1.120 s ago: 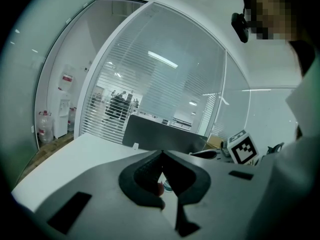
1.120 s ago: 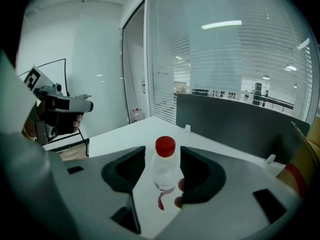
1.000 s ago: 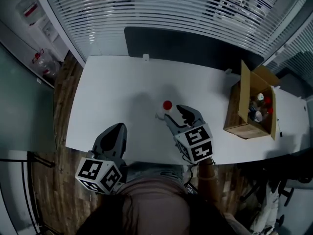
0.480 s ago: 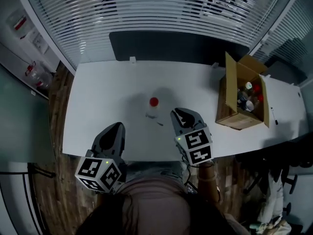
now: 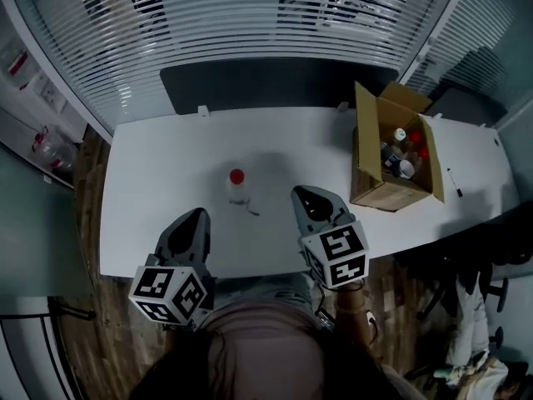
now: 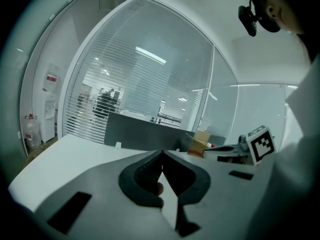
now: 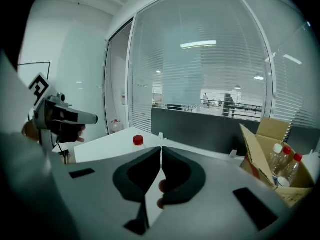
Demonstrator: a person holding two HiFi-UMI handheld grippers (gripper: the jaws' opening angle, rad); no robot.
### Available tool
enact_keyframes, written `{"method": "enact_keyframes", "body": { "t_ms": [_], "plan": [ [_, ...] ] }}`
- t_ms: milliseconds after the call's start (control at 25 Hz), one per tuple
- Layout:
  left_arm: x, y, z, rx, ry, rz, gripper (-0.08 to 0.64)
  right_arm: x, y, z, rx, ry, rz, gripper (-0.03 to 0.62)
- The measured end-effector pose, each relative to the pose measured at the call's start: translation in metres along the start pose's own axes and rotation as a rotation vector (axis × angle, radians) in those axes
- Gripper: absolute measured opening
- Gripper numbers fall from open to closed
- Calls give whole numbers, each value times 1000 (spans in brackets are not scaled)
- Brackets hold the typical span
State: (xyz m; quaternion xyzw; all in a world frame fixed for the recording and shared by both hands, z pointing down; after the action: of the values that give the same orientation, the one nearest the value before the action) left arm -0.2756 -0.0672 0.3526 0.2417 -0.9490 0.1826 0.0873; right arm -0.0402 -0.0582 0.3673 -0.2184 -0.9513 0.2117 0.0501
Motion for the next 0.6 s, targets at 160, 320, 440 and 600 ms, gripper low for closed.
{"method": "enact_keyframes", "body": {
  "t_ms": [160, 320, 440, 600],
  "plan": [
    [-15, -7, 0, 5, -14, -7, 9, -10, 18, 1, -20, -11, -16, 25],
    [-30, -12, 1, 8, -24, -11, 9, -19, 31, 1, -31, -13, -18, 23],
    [-43, -16, 1, 10, -33, -12, 8, -26, 40, 2, -40, -15, -15, 23],
    [-59, -21, 2, 11, -40, -15, 8, -35, 50, 3, -57, -10, -4, 23]
  ]
}}
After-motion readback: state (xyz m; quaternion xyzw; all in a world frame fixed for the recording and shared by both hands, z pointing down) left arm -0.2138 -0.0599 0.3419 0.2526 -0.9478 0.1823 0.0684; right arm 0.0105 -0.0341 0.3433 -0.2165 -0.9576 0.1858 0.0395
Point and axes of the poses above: the fingertips, and each gripper's own axes: y backward along the fingers, x to its left, z out of its top, the point moved 7 cm from there along y, backward along the fingers, and after that the axes turned 7 degrees about z, right-handed, at the moved point
